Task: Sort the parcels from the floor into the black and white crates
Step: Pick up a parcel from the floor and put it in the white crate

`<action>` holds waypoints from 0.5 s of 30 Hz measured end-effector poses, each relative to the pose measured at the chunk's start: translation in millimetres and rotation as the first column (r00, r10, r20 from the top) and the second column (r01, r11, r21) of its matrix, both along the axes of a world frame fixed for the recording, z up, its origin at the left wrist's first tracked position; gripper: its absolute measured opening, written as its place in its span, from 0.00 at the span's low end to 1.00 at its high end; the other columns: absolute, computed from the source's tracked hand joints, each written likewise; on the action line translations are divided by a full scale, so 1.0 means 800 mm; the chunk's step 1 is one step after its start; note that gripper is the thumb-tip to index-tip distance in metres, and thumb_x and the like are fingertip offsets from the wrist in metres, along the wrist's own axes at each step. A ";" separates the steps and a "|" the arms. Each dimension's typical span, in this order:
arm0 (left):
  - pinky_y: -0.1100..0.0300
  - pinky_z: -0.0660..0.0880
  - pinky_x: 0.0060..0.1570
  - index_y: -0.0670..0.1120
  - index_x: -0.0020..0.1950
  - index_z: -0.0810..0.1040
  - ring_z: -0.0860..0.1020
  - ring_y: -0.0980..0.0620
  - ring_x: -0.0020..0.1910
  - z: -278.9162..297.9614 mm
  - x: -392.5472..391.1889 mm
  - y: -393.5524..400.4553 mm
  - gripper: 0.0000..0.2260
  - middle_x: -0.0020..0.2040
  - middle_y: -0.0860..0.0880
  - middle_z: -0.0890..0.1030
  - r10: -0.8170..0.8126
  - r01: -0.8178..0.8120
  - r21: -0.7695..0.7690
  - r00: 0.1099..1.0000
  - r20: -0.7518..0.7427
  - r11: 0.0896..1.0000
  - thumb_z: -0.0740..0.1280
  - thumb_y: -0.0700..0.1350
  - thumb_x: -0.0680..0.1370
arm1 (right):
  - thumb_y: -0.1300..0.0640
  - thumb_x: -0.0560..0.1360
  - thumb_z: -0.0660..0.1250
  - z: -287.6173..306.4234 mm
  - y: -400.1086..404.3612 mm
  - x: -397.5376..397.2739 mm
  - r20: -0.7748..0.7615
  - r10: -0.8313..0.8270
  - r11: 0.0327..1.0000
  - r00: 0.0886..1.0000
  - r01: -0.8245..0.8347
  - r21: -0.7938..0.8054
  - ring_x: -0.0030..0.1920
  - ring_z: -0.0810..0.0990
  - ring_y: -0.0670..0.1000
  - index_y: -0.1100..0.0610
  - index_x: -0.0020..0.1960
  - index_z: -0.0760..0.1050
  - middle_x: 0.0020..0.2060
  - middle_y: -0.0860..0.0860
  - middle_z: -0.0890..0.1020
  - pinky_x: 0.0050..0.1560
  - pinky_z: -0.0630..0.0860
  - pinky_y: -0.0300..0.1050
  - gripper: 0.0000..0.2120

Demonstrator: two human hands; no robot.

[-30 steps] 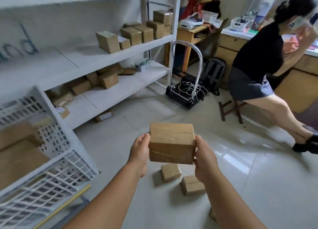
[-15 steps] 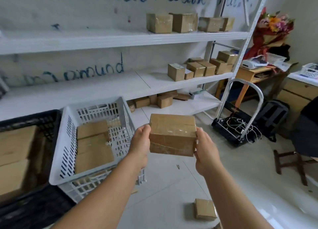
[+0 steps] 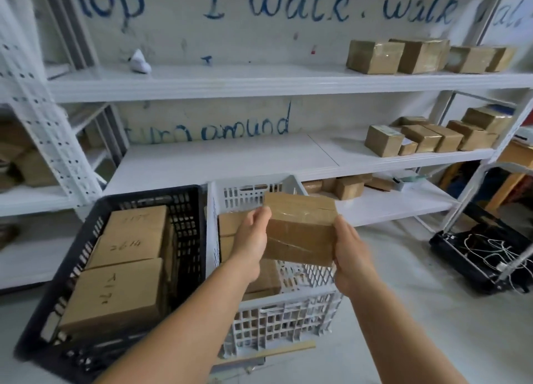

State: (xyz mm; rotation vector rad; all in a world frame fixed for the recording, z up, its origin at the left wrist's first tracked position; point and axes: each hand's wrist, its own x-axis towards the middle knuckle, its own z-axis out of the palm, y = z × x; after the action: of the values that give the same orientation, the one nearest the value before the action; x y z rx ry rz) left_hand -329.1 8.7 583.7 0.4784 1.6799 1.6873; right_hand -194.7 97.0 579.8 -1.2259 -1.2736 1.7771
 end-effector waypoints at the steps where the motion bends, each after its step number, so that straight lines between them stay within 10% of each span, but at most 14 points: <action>1: 0.52 0.59 0.64 0.52 0.73 0.64 0.63 0.56 0.63 -0.002 -0.010 -0.005 0.23 0.60 0.56 0.66 -0.015 0.015 -0.001 1.000 0.003 1.000 0.59 0.57 0.80 | 0.41 0.76 0.60 -0.003 -0.004 -0.010 0.013 0.010 1.000 1.000 -0.010 -0.006 0.57 0.76 0.55 0.46 0.56 0.76 0.55 0.52 0.78 0.61 0.73 0.59 0.14; 15: 0.54 0.69 0.59 0.52 0.74 0.60 0.70 0.49 0.62 -0.053 -0.112 0.028 0.25 0.69 0.50 0.67 0.044 -0.079 -0.238 0.988 -0.149 0.968 0.64 0.48 0.78 | 0.59 0.79 0.62 -0.044 0.045 -0.134 0.102 0.099 0.995 0.990 -0.097 -0.027 0.46 0.83 0.54 0.53 0.54 0.77 0.47 0.53 0.83 0.50 0.80 0.51 0.07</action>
State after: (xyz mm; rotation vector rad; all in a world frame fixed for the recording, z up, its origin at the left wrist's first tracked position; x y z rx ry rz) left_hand -418.7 31.1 541.0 0.4413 1.9934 1.4921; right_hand -302.0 133.1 544.3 -1.3018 -1.3985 1.8215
